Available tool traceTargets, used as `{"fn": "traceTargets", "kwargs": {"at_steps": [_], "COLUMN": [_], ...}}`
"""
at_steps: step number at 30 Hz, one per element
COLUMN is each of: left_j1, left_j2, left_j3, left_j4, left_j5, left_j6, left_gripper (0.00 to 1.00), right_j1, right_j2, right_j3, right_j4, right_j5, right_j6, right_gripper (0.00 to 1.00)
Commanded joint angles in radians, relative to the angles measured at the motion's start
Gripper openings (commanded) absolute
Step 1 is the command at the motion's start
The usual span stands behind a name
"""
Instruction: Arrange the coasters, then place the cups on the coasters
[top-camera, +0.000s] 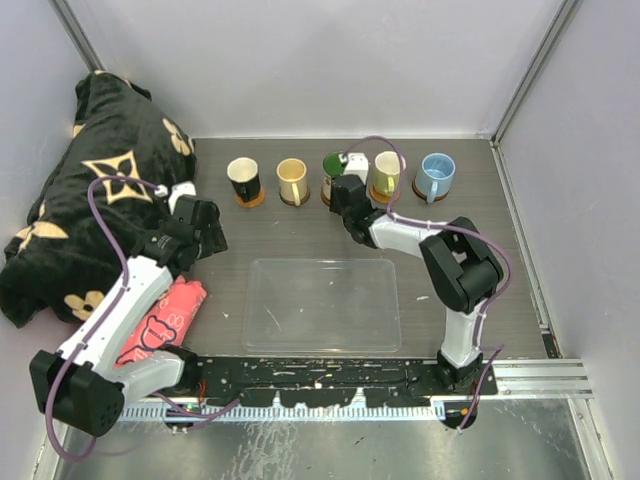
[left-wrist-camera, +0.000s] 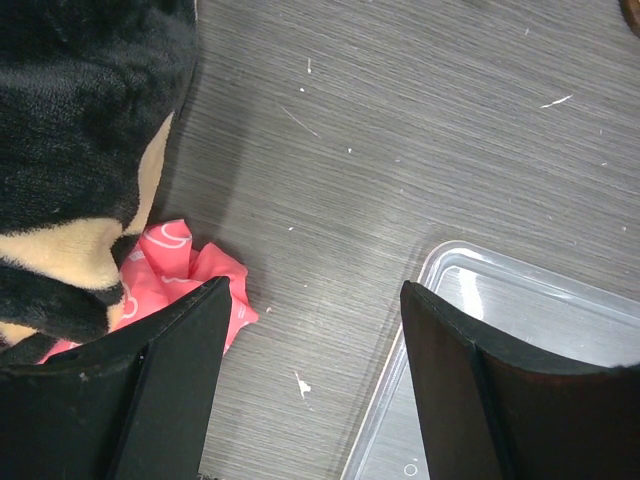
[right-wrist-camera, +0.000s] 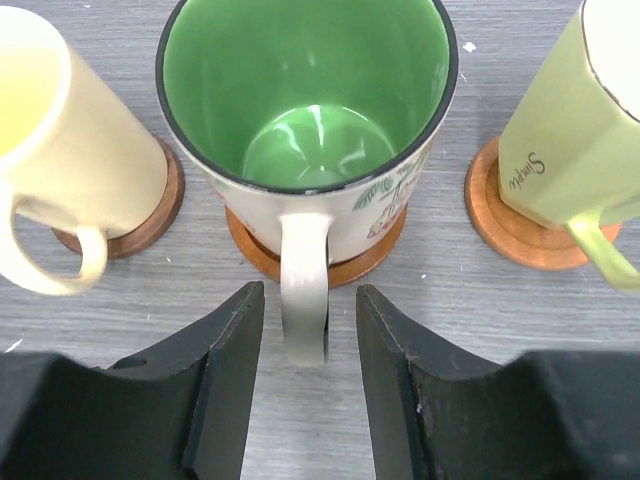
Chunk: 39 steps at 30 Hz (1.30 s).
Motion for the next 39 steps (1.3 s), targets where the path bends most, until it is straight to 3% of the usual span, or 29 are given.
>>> {"fn": "traceTargets", "kwargs": {"at_steps": [1, 10, 16, 24, 29, 39], "left_j1": [0.004, 0.005, 0.005, 0.004, 0.004, 0.005], "left_j2": [-0.033, -0.041, -0.042, -0.049, -0.081, -0.115], "left_j3": [0.001, 0.031, 0.057, 0.073, 0.063, 0.054], "left_j4": [0.001, -0.022, -0.028, -0.019, -0.010, -0.013], "left_j5": [0.001, 0.006, 0.026, 0.051, 0.029, 0.019], "left_j6": [-0.011, -0.017, -0.030, -0.044, -0.021, -0.029], "left_gripper": [0.70, 0.71, 0.79, 0.92, 0.99, 0.98], "right_j1": [0.027, 0.099, 0.101, 0.097, 0.091, 0.091], "right_j2": [-0.106, -0.338, -0.502, -0.639, -0.681, -0.710], "right_j3": [-0.034, -0.104, -0.082, -0.048, -0.026, -0.023], "right_j4": [0.041, -0.086, -0.248, -0.392, -0.494, -0.591], "right_j5": [0.044, 0.099, 0.087, 0.143, 0.163, 0.206], "right_j6": [0.022, 0.043, 0.043, 0.007, 0.034, 0.062], "right_gripper": [0.48, 0.52, 0.68, 0.99, 1.00, 1.00]}}
